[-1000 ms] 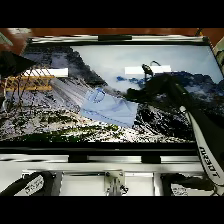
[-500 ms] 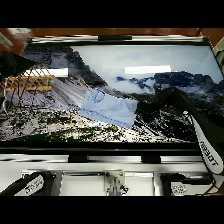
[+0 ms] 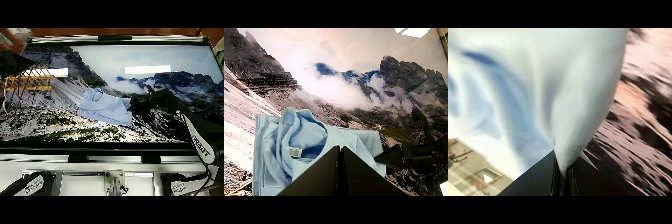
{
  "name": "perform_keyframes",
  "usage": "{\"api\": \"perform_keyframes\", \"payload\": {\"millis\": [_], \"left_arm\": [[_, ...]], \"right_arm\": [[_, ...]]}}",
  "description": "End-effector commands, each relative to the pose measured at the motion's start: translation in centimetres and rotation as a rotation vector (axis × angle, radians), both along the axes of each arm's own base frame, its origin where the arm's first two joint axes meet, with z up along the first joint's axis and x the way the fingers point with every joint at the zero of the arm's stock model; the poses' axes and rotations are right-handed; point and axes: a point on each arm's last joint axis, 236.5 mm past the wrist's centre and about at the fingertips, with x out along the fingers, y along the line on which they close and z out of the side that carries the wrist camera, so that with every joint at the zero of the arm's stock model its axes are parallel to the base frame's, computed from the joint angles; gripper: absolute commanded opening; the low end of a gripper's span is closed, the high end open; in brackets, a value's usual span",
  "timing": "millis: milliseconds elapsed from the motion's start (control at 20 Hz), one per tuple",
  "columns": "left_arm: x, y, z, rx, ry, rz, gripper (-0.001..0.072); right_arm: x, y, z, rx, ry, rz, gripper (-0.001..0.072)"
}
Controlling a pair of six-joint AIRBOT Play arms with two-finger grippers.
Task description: Fold the shirts.
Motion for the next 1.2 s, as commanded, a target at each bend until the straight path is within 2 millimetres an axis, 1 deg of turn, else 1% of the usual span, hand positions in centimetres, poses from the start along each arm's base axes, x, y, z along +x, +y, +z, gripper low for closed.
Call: {"api": "perform_keyframes", "payload": {"millis": [0,50,150,200,300,400,450,550,600,750,850,950,1100,1150], "left_arm": [[0.1,0.1,0.1,-0.001,-0.003,0.004,0.0036],[0.1,0.1,0.1,0.000,-0.003,0.004,0.0036],[0.1,0.1,0.1,0.000,-0.003,0.004,0.0036],[0.1,0.1,0.1,0.000,-0.003,0.004,0.0036],[0.1,0.1,0.1,-0.001,-0.003,0.004,0.0036],[0.1,0.1,0.1,0.000,-0.003,0.004,0.0036],[0.1,0.1,0.1,-0.001,-0.003,0.004,0.0036],[0.1,0.1,0.1,-0.001,-0.003,0.004,0.0036],[0.1,0.1,0.1,-0.001,-0.003,0.004,0.0036],[0.1,0.1,0.0,0.000,-0.003,0.004,0.0036],[0.1,0.1,0.0,0.000,-0.003,0.004,0.0036],[0.1,0.1,0.0,0.000,-0.003,0.004,0.0036],[0.1,0.1,0.0,0.000,-0.002,0.004,0.0036],[0.1,0.1,0.0,0.000,-0.003,0.004,0.0036]], "right_arm": [[3.7,1.3,5.8,0.072,-0.219,0.104,0.0068],[5.4,1.1,8.7,0.071,-0.305,0.137,0.0067],[8.7,-0.2,14.3,0.023,-0.462,0.154,0.0067],[10.5,-1.5,17.4,-0.010,-0.533,0.130,0.0067],[13.2,-4.5,22.8,-0.058,-0.641,0.052,0.0067],[14.7,-7.4,27.3,-0.066,-0.720,-0.030,0.0067],[15.2,-9.0,28.9,-0.073,-0.748,-0.062,0.0067],[15.8,-11.9,30.7,-0.086,-0.777,-0.121,0.0067],[16.0,-13.3,31.0,-0.093,-0.782,-0.146,0.0067],[16.6,-17.7,31.2,-0.131,-0.793,-0.218,0.0067],[17.3,-20.4,31.7,-0.153,-0.818,-0.282,0.0067],[17.8,-22.8,32.4,-0.172,-0.846,-0.344,0.0067],[18.7,-25.5,33.6,-0.203,-0.905,-0.421,0.0067],[19.2,-26.3,34.4,-0.217,-0.942,-0.454,0.0067]]}}
